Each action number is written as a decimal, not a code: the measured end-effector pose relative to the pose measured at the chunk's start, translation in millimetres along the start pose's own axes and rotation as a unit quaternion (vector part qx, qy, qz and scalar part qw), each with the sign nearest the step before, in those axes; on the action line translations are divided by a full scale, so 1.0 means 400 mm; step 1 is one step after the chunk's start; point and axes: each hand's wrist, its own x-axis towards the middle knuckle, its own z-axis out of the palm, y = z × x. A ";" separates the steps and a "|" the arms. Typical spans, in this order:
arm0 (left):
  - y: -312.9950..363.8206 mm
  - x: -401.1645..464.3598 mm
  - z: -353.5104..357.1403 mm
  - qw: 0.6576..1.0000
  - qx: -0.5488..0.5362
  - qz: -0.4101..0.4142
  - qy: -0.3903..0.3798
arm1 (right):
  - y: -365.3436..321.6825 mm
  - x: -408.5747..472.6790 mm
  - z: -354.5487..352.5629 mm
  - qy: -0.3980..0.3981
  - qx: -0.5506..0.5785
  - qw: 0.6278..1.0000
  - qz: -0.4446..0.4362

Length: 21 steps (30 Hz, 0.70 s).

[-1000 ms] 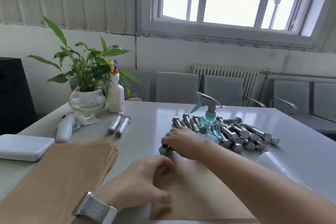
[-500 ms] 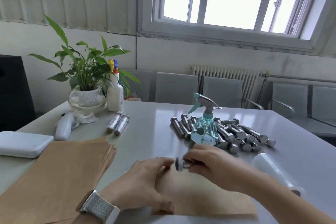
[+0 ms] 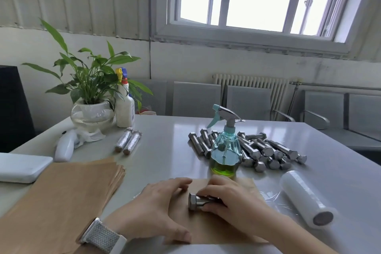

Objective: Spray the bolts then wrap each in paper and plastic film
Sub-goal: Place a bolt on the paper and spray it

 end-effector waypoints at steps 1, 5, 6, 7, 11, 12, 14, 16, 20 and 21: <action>0.001 -0.001 -0.001 1.000 -0.001 0.000 -0.001 | 0.000 0.000 0.002 -0.004 0.005 1.000 0.006; 0.000 -0.003 -0.001 1.000 -0.006 -0.004 0.000 | -0.001 -0.008 -0.003 -0.007 0.029 0.999 0.028; 0.001 -0.004 -0.001 1.000 -0.007 -0.006 -0.002 | -0.001 -0.011 -0.005 -0.006 0.031 0.999 0.029; 0.001 -0.004 -0.002 1.000 -0.008 -0.008 -0.005 | -0.001 -0.013 -0.006 -0.004 0.029 0.999 0.029; 0.000 -0.004 -0.003 1.000 -0.006 -0.013 -0.008 | -0.006 -0.020 -0.010 0.001 0.024 0.999 0.038; -0.001 -0.003 -0.003 1.000 -0.004 -0.014 -0.008 | -0.008 -0.021 -0.011 0.001 0.023 0.999 0.040; -0.001 -0.002 -0.002 1.000 -0.002 -0.015 -0.009 | -0.009 -0.023 -0.013 -0.004 0.022 0.999 0.039; 0.000 -0.002 -0.002 1.000 0.000 -0.017 -0.008 | -0.009 -0.023 -0.013 -0.011 0.029 0.999 0.039; -0.002 -0.002 0.000 1.000 0.002 -0.020 -0.008 | -0.009 -0.020 -0.005 0.001 0.017 0.999 0.043; -0.002 -0.003 0.000 1.000 0.002 -0.021 -0.009 | -0.010 -0.020 -0.003 0.003 0.016 0.999 0.044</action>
